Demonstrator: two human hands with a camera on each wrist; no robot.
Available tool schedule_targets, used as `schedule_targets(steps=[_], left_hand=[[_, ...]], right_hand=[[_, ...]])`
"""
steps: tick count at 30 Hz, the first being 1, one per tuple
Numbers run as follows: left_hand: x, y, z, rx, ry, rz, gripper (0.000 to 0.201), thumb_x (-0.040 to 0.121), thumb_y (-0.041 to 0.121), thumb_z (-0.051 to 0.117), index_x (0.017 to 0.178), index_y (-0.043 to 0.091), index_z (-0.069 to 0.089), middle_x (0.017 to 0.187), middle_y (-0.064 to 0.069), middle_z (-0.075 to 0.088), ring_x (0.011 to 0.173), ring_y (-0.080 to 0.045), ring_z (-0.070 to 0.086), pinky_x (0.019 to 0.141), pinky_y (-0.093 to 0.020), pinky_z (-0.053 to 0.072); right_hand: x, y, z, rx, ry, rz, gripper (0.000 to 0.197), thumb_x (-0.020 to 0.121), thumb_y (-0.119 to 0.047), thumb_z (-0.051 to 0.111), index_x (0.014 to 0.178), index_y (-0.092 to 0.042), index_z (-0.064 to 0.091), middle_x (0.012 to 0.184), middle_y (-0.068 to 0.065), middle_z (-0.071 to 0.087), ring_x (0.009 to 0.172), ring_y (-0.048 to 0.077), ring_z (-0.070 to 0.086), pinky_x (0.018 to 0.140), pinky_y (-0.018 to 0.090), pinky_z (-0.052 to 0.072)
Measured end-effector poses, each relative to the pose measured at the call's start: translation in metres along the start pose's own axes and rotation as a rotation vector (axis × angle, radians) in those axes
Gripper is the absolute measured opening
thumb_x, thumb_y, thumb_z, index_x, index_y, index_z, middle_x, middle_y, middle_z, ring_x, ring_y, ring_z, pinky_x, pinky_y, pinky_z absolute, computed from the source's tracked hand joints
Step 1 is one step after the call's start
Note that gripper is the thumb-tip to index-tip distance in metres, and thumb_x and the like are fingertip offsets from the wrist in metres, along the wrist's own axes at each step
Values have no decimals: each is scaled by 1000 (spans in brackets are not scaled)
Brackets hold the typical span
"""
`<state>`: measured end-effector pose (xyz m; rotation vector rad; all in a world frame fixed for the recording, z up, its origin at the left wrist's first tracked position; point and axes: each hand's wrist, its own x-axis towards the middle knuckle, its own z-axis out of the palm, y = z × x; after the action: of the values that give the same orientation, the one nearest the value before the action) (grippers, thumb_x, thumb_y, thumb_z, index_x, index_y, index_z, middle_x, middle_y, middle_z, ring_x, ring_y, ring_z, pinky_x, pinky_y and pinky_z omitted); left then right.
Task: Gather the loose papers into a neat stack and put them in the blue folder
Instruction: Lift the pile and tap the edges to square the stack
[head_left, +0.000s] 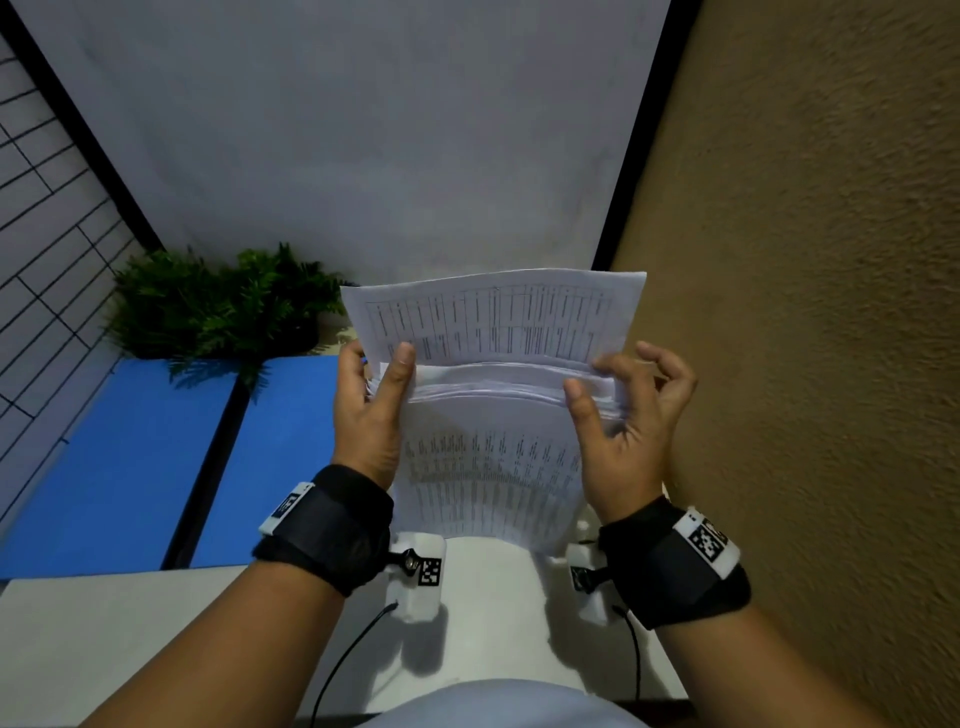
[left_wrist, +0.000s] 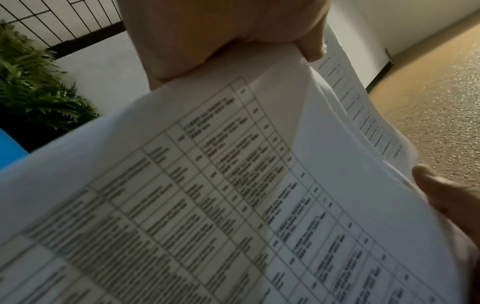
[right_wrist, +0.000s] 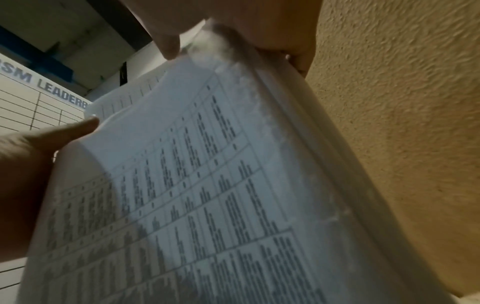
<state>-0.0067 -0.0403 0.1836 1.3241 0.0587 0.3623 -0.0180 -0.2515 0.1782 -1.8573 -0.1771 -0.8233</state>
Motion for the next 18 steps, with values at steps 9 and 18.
schedule_targets(steps=[9,18], left_hand=[[-3,-3,-2,27,0,-19,45,79,34,62,122,26,52,112,5,67,103,-14,66,84,-36,56],[-10,-3,-1,83,-41,9,39,80,33,72,115,36,54,115,9,67,105,-6,65,83,-23,56]], right_hand=[[-11,-1,2,36,14,-41,30,86,-30,60,115,-21,59,128,1,35,118,-11,40,91,5,41],[-15,-3,1,-7,-77,17,27,85,-42,59,111,-34,60,125,-17,30,121,6,42,91,10,49]])
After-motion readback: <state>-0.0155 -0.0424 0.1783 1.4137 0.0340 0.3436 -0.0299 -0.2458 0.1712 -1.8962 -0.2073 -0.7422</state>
